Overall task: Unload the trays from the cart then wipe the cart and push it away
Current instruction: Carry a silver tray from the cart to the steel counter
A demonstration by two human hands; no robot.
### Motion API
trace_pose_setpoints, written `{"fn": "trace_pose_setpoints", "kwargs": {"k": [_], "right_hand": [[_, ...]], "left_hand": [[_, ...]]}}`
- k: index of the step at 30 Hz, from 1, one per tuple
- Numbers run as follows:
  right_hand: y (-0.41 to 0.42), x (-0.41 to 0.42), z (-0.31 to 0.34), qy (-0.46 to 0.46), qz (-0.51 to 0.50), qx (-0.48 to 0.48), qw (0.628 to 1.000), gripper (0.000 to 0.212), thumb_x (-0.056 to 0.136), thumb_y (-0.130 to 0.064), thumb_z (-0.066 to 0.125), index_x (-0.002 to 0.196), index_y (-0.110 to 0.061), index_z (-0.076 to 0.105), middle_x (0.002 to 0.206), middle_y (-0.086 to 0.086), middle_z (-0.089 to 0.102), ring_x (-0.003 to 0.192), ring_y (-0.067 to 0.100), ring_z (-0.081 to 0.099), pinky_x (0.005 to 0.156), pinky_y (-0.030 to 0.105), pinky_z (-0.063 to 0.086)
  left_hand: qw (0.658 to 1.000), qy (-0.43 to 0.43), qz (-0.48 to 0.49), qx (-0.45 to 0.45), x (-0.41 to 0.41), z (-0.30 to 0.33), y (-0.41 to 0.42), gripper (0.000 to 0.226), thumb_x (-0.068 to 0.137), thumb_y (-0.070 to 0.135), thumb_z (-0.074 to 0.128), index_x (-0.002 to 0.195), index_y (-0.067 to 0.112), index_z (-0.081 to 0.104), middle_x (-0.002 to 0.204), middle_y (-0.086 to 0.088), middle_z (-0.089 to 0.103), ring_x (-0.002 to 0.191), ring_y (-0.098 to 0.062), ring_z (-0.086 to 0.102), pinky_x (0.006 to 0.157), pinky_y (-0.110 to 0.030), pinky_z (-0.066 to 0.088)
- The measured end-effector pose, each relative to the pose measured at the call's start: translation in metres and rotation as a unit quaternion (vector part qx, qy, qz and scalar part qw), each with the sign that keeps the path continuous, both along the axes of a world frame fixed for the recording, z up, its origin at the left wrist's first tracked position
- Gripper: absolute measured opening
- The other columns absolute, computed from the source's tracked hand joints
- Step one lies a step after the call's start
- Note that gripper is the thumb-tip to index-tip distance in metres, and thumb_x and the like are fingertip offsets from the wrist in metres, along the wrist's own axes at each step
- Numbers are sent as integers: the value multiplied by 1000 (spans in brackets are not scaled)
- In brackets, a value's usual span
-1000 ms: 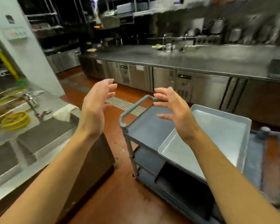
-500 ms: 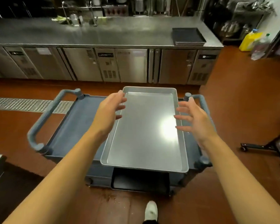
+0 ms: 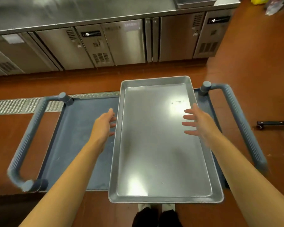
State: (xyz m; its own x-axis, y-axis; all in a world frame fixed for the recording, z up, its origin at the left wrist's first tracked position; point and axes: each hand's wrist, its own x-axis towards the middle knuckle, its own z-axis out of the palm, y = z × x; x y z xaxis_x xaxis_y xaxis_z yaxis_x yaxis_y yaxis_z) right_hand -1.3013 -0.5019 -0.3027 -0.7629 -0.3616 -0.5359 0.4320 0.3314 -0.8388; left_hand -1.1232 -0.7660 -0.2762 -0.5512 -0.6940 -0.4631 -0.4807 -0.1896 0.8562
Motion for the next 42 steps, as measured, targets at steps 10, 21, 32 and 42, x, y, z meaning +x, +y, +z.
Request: {"fn": "trace_pose_setpoints", "kwargs": {"k": [10, 21, 32, 42], "right_hand": [[18, -29, -33, -24, -132, 163, 977, 33, 107, -38, 46, 119, -11, 61, 113, 9, 63, 101, 25, 62, 88, 42, 52], [34, -69, -75, 90, 12, 323, 942, 27, 96, -11, 65, 95, 16, 67, 95, 37, 64, 85, 46, 65, 81, 49, 58], [25, -90, -88, 112, 89, 425, 894, 33, 92, -15, 73, 66, -6, 55, 60, 7, 52, 51, 20, 50, 47, 25, 38], [25, -98, -92, 87, 95, 432, 892, 28, 92, -20, 74, 74, -5, 58, 68, 12, 60, 57, 26, 59, 50, 27, 44]], "left_hand": [[989, -122, -71, -40, -31, -78, -57, 36, 97, 39, 63, 123, 14, 65, 119, -5, 68, 108, -25, 65, 98, -50, 54], [963, -229, -88, -113, -41, -127, -84, 18, 82, 22, 74, 98, 19, 68, 94, -5, 73, 82, -31, 72, 81, -54, 62], [909, -300, -170, -234, -52, -119, -71, 31, 93, 15, 65, 68, 11, 46, 68, -13, 58, 69, -31, 52, 60, -33, 39], [946, -279, -148, -67, -53, -124, -91, 47, 97, 10, 66, 59, 15, 38, 51, -4, 41, 40, -21, 42, 44, -23, 46]]}}
